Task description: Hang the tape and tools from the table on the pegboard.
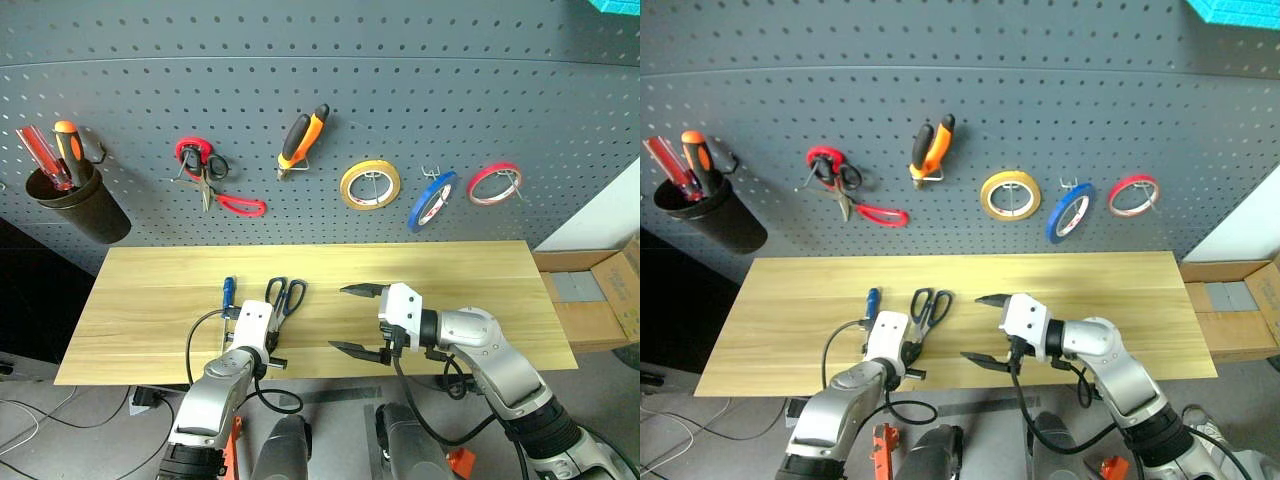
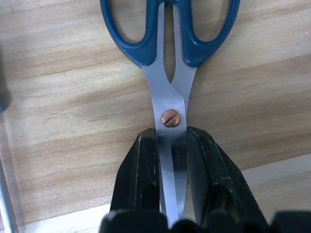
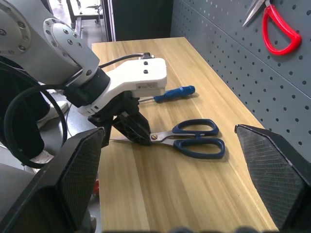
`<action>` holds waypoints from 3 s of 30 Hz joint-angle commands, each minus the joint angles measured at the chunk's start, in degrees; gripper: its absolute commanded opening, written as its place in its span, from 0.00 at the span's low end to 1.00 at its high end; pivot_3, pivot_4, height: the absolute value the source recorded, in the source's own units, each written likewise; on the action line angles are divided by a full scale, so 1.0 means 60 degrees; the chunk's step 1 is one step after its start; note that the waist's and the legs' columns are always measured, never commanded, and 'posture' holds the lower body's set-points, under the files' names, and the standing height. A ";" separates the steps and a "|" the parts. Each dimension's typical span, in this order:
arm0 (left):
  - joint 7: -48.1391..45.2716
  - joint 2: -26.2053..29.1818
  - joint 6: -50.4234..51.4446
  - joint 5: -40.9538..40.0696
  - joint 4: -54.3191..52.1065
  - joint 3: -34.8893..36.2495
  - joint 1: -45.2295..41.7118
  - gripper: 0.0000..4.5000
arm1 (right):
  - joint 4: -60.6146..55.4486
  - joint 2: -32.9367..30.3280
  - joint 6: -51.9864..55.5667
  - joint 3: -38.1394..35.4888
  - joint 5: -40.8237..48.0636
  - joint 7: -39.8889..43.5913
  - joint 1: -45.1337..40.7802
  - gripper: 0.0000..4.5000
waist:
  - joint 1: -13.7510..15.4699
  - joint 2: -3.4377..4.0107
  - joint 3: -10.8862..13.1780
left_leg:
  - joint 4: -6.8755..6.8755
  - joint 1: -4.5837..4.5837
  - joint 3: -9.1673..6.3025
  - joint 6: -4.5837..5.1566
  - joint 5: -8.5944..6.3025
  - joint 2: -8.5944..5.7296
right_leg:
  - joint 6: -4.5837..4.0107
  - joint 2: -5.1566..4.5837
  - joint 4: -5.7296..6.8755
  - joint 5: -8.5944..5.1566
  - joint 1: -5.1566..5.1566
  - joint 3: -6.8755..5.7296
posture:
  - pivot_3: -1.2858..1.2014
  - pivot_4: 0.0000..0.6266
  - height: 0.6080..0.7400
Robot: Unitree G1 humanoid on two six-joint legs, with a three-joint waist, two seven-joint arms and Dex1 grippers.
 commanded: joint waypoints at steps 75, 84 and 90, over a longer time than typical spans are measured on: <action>0.0619 -0.0544 -0.5917 0.0033 -0.2273 0.1873 0.0056 0.11 | -0.2017 0.1462 0.1397 -0.2744 0.4239 -0.1830 -0.0650 1.00 | 0.0465 0.0009 -0.0739 | 0.0027 0.0019 0.0045 -0.0020 0.0012 -0.0003 | 0.0005 0.0016 0.0012 0.0009 0.0037 -0.0018 | 0.53 0.22 1.00; 0.0502 -0.0513 -0.5972 -0.0056 -0.1452 0.1851 -0.0319 0.11 | -0.2064 0.1492 0.1475 -0.2718 0.4165 -0.1943 -0.0714 1.00 | 0.0457 0.0009 -0.0743 | 0.0028 0.0022 0.0046 -0.0020 0.0012 -0.0003 | 0.0005 0.0016 0.0012 0.0009 0.0039 -0.0015 | 0.52 0.23 1.00; 0.0570 -0.0615 -0.5705 -0.0400 -0.0641 0.2121 -0.1078 0.11 | -0.2161 0.1421 0.1547 -0.2699 0.4172 -0.1948 -0.0662 1.00 | 0.0459 0.0009 -0.0743 | 0.0031 0.0024 0.0043 -0.0017 0.0011 -0.0004 | 0.0005 0.0016 0.0015 0.0009 0.0042 -0.0019 | 0.52 0.24 1.00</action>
